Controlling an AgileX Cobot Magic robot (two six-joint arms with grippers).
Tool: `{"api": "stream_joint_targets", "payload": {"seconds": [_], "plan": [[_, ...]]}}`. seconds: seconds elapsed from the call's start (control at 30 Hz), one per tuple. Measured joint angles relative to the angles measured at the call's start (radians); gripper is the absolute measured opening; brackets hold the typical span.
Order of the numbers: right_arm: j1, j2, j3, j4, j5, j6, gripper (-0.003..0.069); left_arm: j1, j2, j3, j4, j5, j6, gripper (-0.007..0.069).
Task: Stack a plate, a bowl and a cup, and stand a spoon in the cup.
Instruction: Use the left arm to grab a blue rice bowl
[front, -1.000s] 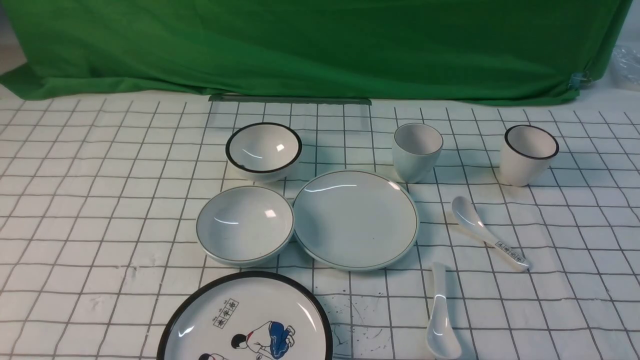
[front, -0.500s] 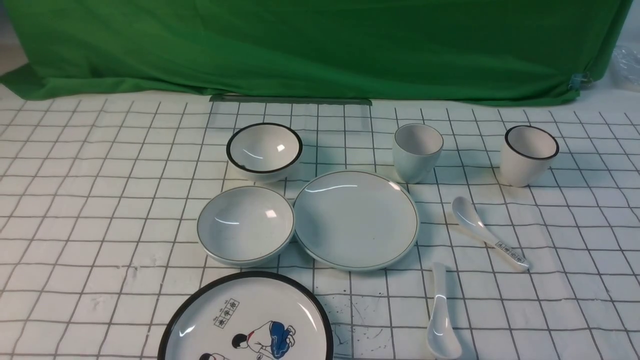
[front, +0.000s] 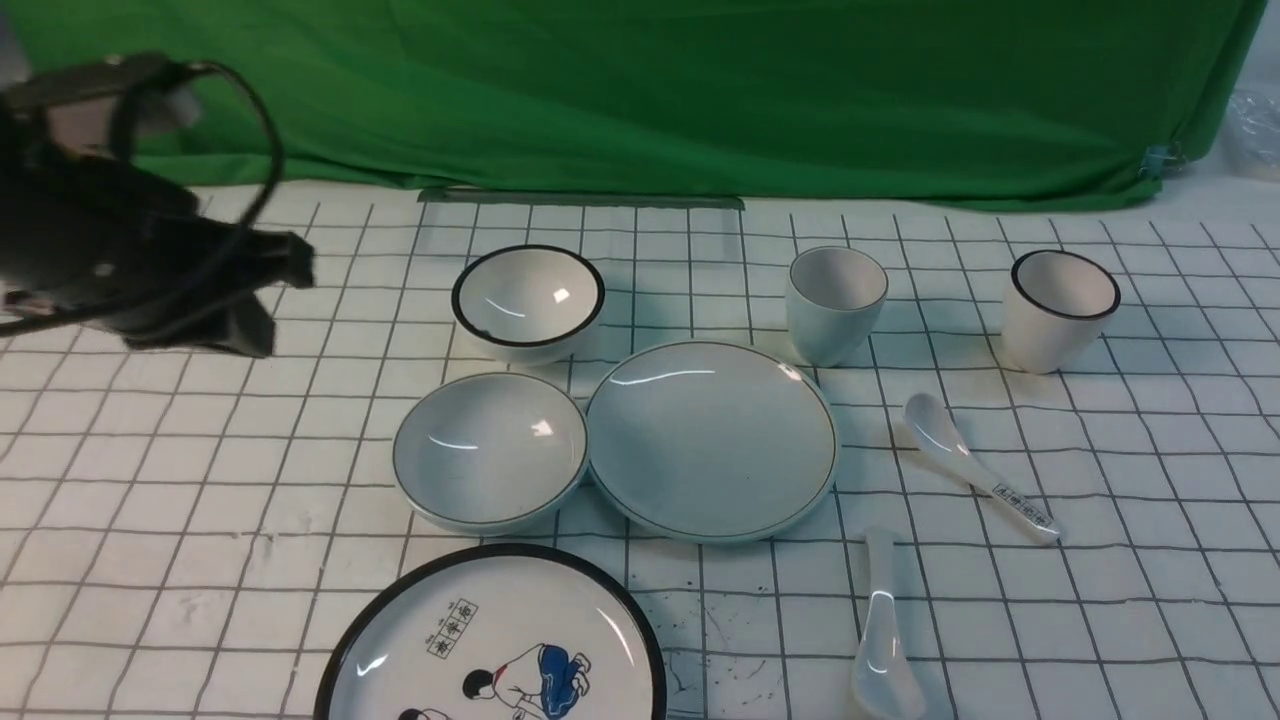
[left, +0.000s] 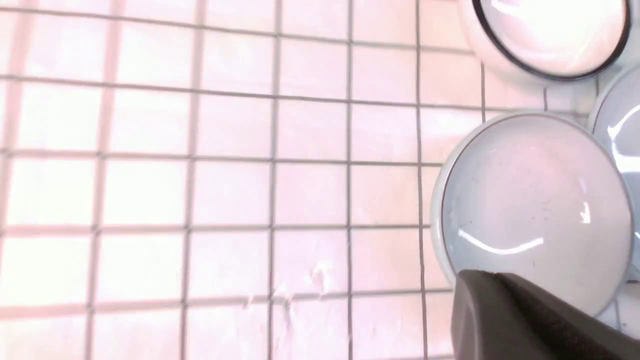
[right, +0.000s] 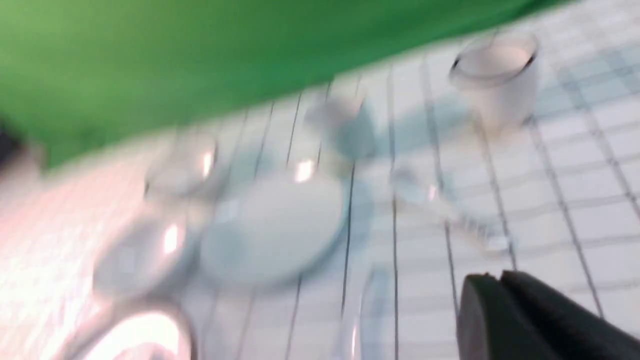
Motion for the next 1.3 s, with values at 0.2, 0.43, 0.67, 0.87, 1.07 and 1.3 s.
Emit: {"api": "stream_joint_targets", "payload": {"seconds": [0.2,0.43,0.67,0.87,1.07,1.3], "plan": [[0.275,0.288,-0.292,-0.160,0.398,-0.033,0.0029,-0.124,0.207,-0.143,0.070,0.026,-0.010,0.0014],[0.418,0.428,-0.348,-0.282,0.435,0.029,0.0035,-0.151,0.362,-0.192,0.085,0.047,-0.047,0.0214],[0.427,0.438,-0.348,-0.288,0.416,0.046,0.0039,-0.151,0.452,-0.195,0.152,0.026,-0.140,0.0498],[0.427,0.438,-0.348,-0.290,0.372,0.047,0.0052,-0.151,0.470,-0.195,0.144,0.026,-0.148,0.0384],[0.427,0.438,-0.348,-0.290,0.306,0.047,0.0060,-0.151,0.467,-0.199,0.137,0.068,-0.153,0.0062],[0.427,0.438,-0.348,-0.290,0.280,0.047,0.0071,-0.151,0.418,-0.221,0.096,0.139,-0.131,0.0037]]}}
